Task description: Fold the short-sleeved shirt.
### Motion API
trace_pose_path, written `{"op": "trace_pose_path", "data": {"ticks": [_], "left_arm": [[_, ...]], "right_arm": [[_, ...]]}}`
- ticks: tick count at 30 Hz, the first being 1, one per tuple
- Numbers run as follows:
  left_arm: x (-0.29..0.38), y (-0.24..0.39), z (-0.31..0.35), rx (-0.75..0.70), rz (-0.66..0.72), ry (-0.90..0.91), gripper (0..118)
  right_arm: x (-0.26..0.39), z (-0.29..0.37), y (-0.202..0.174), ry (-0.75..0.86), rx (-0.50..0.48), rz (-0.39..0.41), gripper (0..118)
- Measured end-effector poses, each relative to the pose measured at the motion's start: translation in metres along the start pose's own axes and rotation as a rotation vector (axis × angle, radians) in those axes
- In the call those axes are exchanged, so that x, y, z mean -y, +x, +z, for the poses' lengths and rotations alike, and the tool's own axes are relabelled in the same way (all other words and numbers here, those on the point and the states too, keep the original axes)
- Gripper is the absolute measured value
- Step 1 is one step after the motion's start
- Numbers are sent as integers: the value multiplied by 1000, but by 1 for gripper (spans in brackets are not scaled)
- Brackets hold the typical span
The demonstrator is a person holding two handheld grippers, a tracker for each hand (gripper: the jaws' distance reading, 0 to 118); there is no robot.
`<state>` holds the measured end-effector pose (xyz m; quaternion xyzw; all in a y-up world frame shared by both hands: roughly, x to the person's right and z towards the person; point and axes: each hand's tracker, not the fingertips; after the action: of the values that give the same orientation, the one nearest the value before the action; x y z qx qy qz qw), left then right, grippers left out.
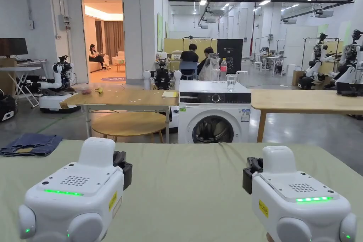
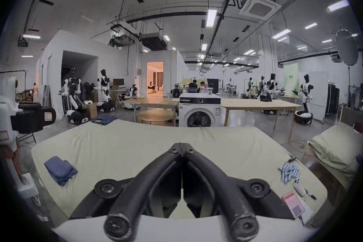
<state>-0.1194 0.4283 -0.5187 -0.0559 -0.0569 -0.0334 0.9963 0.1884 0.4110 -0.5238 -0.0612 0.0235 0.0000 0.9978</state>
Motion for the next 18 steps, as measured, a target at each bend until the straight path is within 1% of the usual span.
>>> {"op": "trace_pose_path", "data": {"ticks": [1, 2, 3, 4, 5, 6, 7, 8, 9, 10, 11, 12, 13, 16, 18], "left_arm": [[1, 0, 0, -2, -2, -1, 19], [1, 0, -1, -1, -4, -2, 21], [2, 1, -2, 0, -7, -4, 23], [3, 2, -3, -4, -10, -6, 23], [4, 2, -4, -7, -13, -6, 25], [4, 3, -5, -7, -14, -6, 29], [4, 3, -5, -5, -12, -7, 38], [5, 2, -6, 0, -7, -7, 55], [5, 2, -6, 9, -1, -6, 76], [5, 2, -6, 17, 2, -6, 100], [5, 3, -6, 16, 2, -1, 109], [5, 4, -6, 10, -5, 12, 110], [5, 5, -5, 5, -10, 19, 110], [4, 6, -6, 7, -13, 15, 110], [4, 6, -5, 7, -9, 16, 110]], "right_arm": [[0, 0, 0, 2, -1, -3, 9], [0, 0, 0, 4, -2, -3, 14], [0, 0, 0, 2, -2, -1, 17], [0, -1, 0, 1, -2, 3, 17], [1, 0, -2, 1, 1, 8, 24], [1, 0, -2, 2, 5, 10, 28], [1, 0, -2, 4, 7, 10, 34], [1, 0, -2, 8, 8, 6, 44], [2, 0, -1, 12, 4, -1, 58], [2, 0, 0, 15, -5, -7, 84], [2, 0, 0, 17, -14, -9, 100], [2, 0, -1, 23, -13, -7, 110], [2, 2, -1, 32, -14, -3, 116], [-1, 3, -4, 31, -23, 9, 116], [-3, 3, -4, 23, -19, -4, 116]]}}
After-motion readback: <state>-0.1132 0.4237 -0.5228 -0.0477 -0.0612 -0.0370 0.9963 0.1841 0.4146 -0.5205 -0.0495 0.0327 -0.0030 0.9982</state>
